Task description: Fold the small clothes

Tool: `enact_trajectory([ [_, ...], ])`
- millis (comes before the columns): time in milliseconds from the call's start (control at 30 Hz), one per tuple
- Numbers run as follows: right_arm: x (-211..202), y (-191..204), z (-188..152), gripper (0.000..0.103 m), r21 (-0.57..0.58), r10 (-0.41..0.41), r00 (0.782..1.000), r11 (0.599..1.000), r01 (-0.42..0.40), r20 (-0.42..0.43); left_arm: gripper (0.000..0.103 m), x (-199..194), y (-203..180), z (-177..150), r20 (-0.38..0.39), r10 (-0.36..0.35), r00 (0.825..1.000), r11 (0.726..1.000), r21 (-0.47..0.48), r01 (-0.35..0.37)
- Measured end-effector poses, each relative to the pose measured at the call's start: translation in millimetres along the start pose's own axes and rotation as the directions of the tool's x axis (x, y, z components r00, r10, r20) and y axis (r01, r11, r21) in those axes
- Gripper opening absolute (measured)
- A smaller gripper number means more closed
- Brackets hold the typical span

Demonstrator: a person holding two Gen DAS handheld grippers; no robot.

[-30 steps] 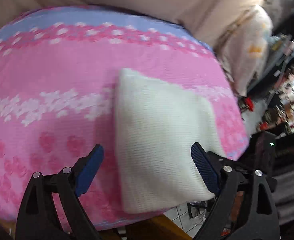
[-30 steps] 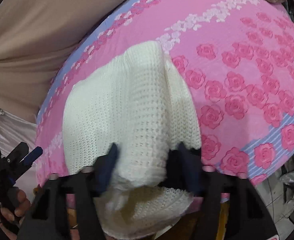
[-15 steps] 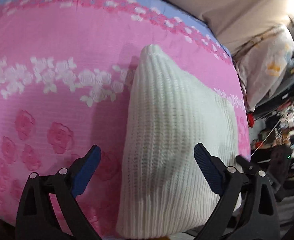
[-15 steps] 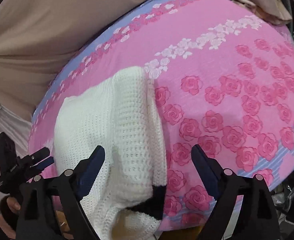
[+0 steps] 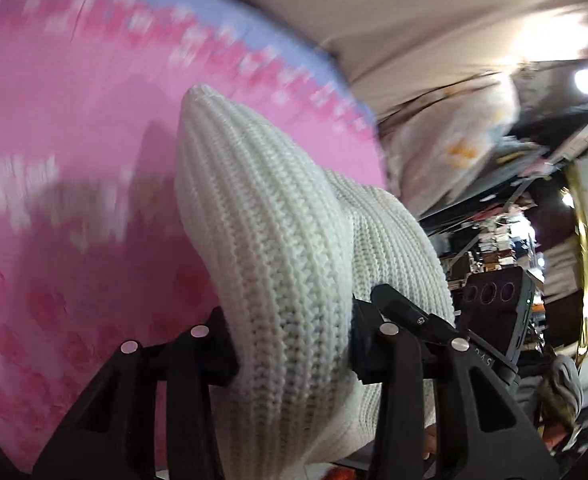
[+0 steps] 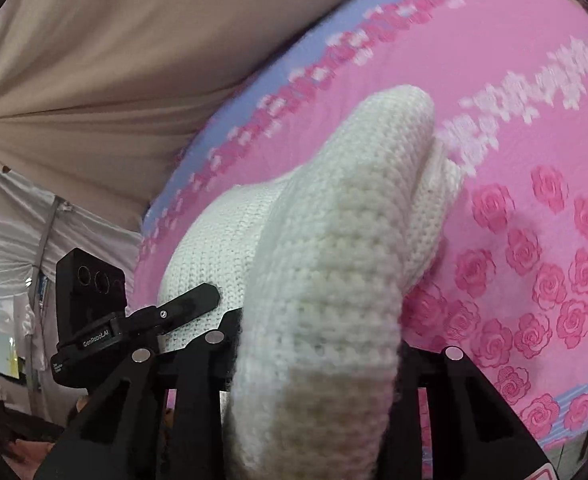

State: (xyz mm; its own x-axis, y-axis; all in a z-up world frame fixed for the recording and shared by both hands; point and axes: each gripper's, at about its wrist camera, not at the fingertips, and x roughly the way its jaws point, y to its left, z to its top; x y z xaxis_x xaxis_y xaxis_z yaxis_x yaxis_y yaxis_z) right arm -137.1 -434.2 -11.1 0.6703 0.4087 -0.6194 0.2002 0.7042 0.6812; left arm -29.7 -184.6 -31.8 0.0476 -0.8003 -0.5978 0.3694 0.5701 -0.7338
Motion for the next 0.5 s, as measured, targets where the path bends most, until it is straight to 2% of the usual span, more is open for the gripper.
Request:
enact_trajectory([
  [133,-60,96,39,0.032,-0.178,0.132,0.982,0.978,-0.108,0.134,0.040,-109,-76,30,0.147,-0.072,0.987,0.979,0.197,0.042],
  [200,-82,148,57,0.032,-0.272,0.202,0.963,0.951,-0.150,0.177,0.040,-171,-109,42,0.228,-0.091,0.969,0.958,0.287,0.023],
  [267,-97,203,74,0.032,-0.370,0.258,0.943,0.914,-0.168,0.210,0.041,-221,-129,51,0.294,-0.096,0.951,0.942,0.335,-0.009],
  [333,-95,241,85,0.033,-0.413,0.298,0.930,0.891,-0.190,0.215,0.042,-267,-139,58,0.350,-0.088,0.933,0.931,0.362,-0.049],
  [400,-81,273,92,0.034,-0.447,0.330,0.922,0.869,-0.213,0.202,0.042,-295,-134,65,0.401,-0.038,0.915,0.926,0.358,-0.119],
  [500,-10,281,106,0.037,-0.421,0.319,0.937,0.876,-0.234,0.143,0.048,-305,-91,75,0.435,0.064,0.898,0.935,0.289,-0.206],
])
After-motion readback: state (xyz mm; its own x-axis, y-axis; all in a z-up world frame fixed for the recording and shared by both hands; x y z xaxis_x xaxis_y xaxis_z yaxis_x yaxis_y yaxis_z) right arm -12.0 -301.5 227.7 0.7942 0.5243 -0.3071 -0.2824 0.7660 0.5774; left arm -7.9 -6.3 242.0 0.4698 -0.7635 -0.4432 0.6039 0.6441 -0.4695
